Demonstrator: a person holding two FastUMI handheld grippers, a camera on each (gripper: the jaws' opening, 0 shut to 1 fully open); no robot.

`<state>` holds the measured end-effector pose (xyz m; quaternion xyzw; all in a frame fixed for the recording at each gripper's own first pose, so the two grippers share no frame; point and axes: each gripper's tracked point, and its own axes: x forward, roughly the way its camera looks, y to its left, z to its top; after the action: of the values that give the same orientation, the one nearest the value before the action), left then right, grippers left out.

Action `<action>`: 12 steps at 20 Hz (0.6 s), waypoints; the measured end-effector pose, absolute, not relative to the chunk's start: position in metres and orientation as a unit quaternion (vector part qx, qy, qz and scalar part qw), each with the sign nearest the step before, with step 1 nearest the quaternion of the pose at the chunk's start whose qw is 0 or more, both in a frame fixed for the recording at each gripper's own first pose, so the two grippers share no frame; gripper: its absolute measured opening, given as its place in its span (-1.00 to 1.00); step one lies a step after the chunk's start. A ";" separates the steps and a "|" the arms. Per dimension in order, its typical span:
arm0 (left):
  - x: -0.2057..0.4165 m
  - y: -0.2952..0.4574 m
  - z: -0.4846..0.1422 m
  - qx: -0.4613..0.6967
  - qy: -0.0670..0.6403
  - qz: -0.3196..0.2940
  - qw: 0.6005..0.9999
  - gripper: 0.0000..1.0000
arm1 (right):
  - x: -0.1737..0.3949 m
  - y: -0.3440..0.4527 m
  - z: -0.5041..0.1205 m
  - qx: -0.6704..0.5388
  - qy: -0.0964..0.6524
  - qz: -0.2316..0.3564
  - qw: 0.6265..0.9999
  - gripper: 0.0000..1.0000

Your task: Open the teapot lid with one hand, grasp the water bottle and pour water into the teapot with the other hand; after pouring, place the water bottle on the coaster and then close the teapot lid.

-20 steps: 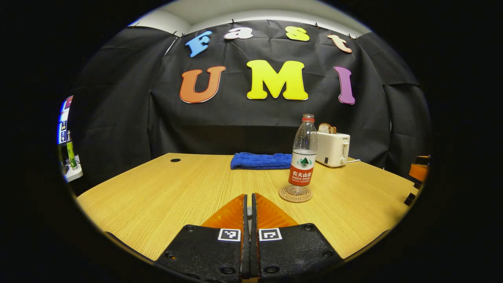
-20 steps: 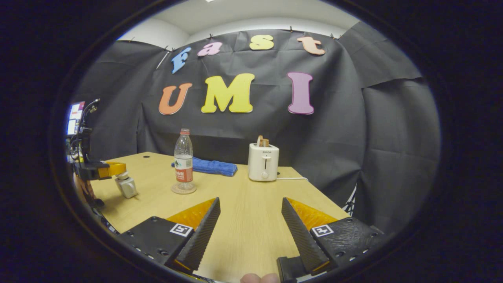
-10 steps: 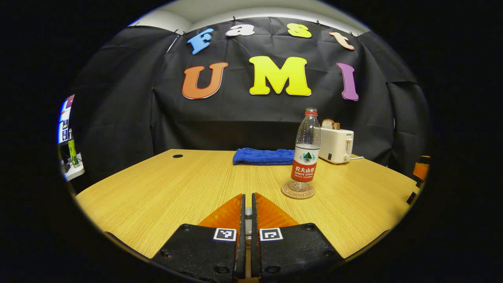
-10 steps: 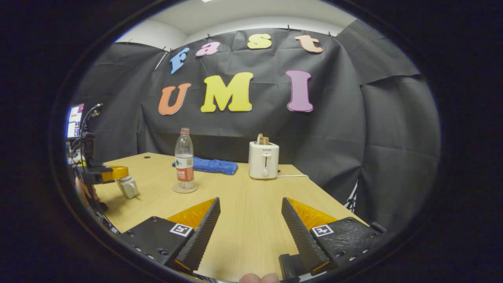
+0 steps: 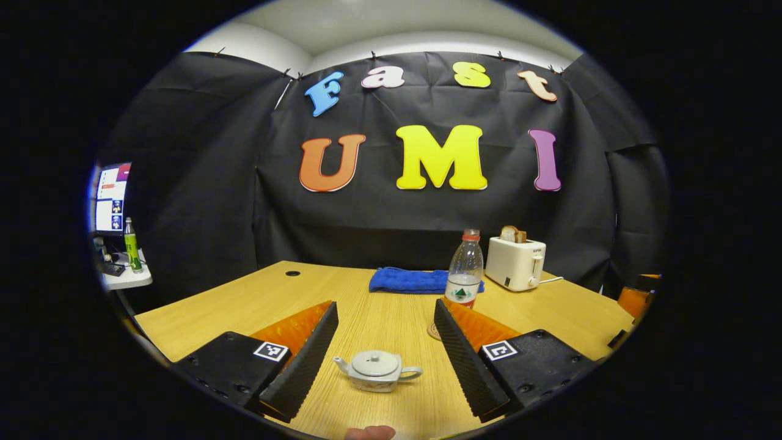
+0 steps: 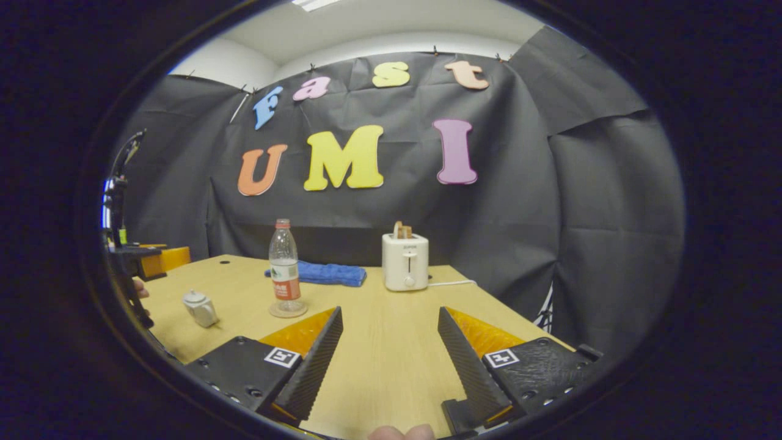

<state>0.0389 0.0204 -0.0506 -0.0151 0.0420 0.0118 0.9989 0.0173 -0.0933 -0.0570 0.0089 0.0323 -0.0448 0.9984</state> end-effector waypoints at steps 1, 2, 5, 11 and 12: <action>0.031 0.014 -0.042 -0.010 0.035 0.011 0.999 0.97 | 0.016 -0.094 -0.054 0.011 0.028 -0.047 0.998 0.87; 0.023 0.010 -0.035 -0.008 0.027 0.013 1.000 0.97 | 0.014 -0.093 -0.049 0.017 0.025 -0.046 0.998 0.87; 0.004 0.007 -0.025 -0.002 0.024 0.033 0.999 0.96 | 0.009 -0.092 -0.029 0.026 0.008 -0.043 0.999 0.87; -0.017 -0.010 -0.004 0.008 0.006 0.011 1.000 0.98 | -0.006 -0.068 -0.002 0.036 -0.013 -0.023 0.999 0.87; -0.020 -0.014 0.001 0.008 0.002 0.007 1.000 0.98 | -0.008 -0.064 0.000 0.030 -0.014 -0.020 0.999 0.86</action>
<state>-0.0196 -0.0137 0.0008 0.0084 0.0018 0.0066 0.9999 -0.0084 -0.0642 0.0000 0.0295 -0.0145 -0.0200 0.9993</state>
